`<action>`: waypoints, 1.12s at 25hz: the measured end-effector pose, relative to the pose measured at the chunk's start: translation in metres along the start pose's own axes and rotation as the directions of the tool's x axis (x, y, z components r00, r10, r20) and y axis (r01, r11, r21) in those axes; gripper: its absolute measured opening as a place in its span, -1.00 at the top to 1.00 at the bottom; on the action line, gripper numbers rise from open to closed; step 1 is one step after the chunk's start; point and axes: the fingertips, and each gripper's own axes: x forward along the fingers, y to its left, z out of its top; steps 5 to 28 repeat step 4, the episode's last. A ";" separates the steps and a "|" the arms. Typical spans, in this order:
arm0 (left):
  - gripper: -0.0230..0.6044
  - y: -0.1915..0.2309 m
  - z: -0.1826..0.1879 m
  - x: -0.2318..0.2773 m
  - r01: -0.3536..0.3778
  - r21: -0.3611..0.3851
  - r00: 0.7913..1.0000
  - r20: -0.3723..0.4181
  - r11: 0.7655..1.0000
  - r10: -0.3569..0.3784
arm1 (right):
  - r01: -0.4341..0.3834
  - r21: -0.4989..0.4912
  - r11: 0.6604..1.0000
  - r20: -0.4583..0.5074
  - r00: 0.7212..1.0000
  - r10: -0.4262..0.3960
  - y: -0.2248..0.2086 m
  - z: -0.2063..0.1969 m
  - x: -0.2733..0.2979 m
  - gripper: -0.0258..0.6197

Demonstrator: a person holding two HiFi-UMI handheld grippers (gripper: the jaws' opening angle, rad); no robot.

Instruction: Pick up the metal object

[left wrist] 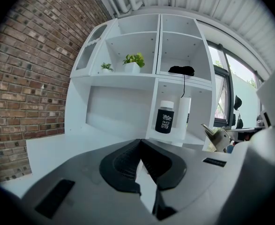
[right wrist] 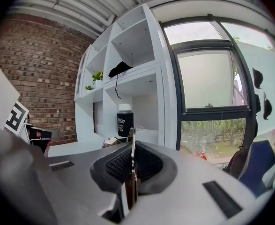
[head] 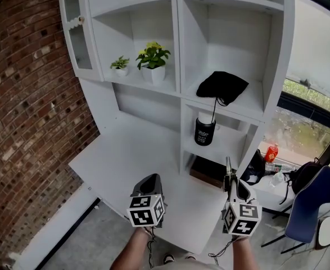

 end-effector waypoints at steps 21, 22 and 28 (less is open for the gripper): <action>0.89 0.001 0.000 0.002 -0.002 -0.005 1.000 0.000 1.000 0.002 | 0.000 0.002 1.000 -0.001 1.000 0.000 0.000 0.001 0.002 0.91; 0.89 0.001 0.000 0.002 -0.002 -0.005 1.000 0.000 1.000 0.002 | 0.000 0.002 1.000 -0.001 1.000 0.000 0.000 0.001 0.002 0.91; 0.89 0.001 0.000 0.002 -0.002 -0.005 1.000 0.000 1.000 0.002 | 0.000 0.002 1.000 -0.001 1.000 0.000 0.000 0.001 0.002 0.91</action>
